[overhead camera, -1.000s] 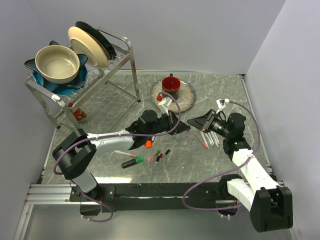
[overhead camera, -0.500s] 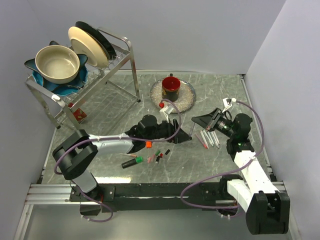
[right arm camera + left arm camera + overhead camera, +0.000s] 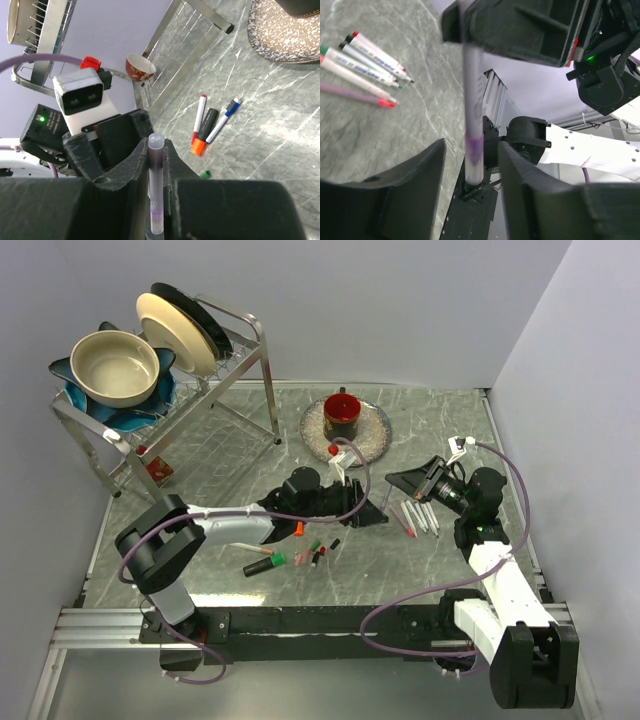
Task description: Open the pen caps
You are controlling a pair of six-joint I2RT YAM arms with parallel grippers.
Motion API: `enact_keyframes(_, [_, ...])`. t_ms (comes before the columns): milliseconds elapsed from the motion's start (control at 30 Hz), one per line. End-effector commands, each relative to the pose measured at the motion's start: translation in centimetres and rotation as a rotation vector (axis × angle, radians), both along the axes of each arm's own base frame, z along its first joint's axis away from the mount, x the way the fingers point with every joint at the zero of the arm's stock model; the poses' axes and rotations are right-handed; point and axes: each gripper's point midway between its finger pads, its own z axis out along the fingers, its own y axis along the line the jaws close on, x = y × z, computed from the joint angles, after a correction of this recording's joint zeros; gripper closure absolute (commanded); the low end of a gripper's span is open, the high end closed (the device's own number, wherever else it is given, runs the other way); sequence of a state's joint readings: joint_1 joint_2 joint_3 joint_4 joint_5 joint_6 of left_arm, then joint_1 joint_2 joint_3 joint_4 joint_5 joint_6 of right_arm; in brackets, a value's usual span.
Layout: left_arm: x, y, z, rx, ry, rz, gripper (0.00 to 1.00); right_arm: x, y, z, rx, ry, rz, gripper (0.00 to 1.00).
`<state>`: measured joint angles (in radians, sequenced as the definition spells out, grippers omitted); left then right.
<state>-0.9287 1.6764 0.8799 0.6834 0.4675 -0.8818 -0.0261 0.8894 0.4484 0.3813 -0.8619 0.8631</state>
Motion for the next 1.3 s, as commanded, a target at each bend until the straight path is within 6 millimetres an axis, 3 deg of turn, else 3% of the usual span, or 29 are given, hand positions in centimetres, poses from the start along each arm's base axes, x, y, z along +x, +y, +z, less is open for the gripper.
enact_keyframes(0, [-0.2, -1.6, 2.2, -0.054, -0.029, -0.050, 0.55, 0.0, 0.0, 0.2, -0.005, -0.036, 0.007, 1.00])
enact_keyframes(33, [-0.2, -1.7, 2.3, -0.059, -0.027, -0.051, 0.61, 0.0, 0.0, 0.3, -0.007, -0.038, 0.007, 1.00])
enact_keyframes(67, [-0.3, -1.7, 2.3, -0.060, -0.028, -0.059, 0.90, 0.0, 0.0, 0.1, -0.009, -0.036, 0.008, 1.00])
enact_keyframes(100, [-0.3, -1.7, 2.1, -0.060, -0.022, -0.061, 0.99, 0.0, 0.0, 0.0, -0.014, -0.040, 0.012, 1.00])
enact_keyframes(133, [-0.5, -1.8, 2.0, -0.059, -0.022, -0.068, 0.99, 0.0, 0.0, -0.1, -0.024, -0.049, 0.017, 1.00])
enact_keyframes(267, [-0.7, -1.7, 2.0, -0.061, -0.018, -0.076, 0.99, -0.3, 0.4, -0.5, -0.036, -0.054, 0.061, 0.60])
enact_keyframes(367, [-0.4, -1.8, 2.2, -0.055, -0.027, -0.067, 0.99, -0.6, 0.8, -1.1, -0.042, -0.044, 0.091, 0.51])
enact_keyframes(433, [-0.1, -2.0, 2.5, -0.051, -0.036, -0.058, 0.99, -0.7, 1.0, -1.3, -0.042, -0.035, 0.101, 0.50])
enact_keyframes(533, [0.5, -2.3, 2.8, -0.050, -0.047, -0.045, 0.99, -0.6, 1.1, -1.7, -0.038, -0.013, 0.098, 0.54])
enact_keyframes(633, [0.9, -2.5, 3.0, -0.050, -0.053, -0.030, 0.99, -0.5, 1.1, -1.9, -0.028, 0.019, 0.090, 0.65])
enact_keyframes(667, [1.1, -2.5, 3.0, -0.047, -0.057, -0.021, 0.99, -0.9, 1.7, -2.0, -0.023, 0.028, 0.121, 0.74])
enact_keyframes(733, [1.4, -2.4, 2.8, -0.040, -0.058, -0.008, 0.99, -1.0, 1.9, -1.8, -0.010, 0.037, 0.134, 0.81])
enact_keyframes(767, [1.5, -2.4, 2.5, -0.030, -0.057, -0.005, 0.99, -1.1, 2.0, -1.6, -0.007, 0.035, 0.147, 0.96])
enact_keyframes(867, [1.1, -2.3, 1.5, -0.015, -0.043, -0.025, 0.99, -0.9, 2.0, -0.5, -0.016, -0.008, 0.154, 1.00])
enact_keyframes(967, [-1.6, -1.9, 0.0, 0.018, -0.014, -0.121, 0.99, 1.6, -0.2, 2.0, -0.028, -0.057, 0.069, 1.00])
enact_keyframes(1000, [-2.7, -1.3, -1.8, 0.067, 0.021, -0.139, 0.99, 2.4, -1.1, 2.6, -0.026, -0.064, 0.047, 1.00])
enact_keyframes(1067, [-5.0, -0.4, -2.5, 0.103, 0.020, -0.177, 0.99, 4.3, -4.1, 3.4, 0.035, -0.039, -0.061, 1.00])
enact_keyframes(1100, [-6.3, 0.7, -4.4, 0.150, 0.051, -0.192, 0.99, 4.7, -4.8, 4.1, 0.054, -0.083, -0.084, 1.00])
enact_keyframes(1167, [-8.4, 1.9, -4.8, 0.164, 0.075, -0.206, 0.99, 5.4, -6.2, 2.6, 0.087, -0.018, -0.131, 1.00])
enact_keyframes(1200, [-9.4, 3.0, -6.3, 0.194, 0.103, -0.208, 0.99, 5.5, -6.6, 1.9, 0.087, 0.000, -0.149, 1.00])
enact_keyframes(1267, [-10.4, 3.8, -6.0, 0.183, 0.106, -0.206, 0.99, 5.9, -7.6, 1.4, 0.084, 0.006, -0.201, 1.00])
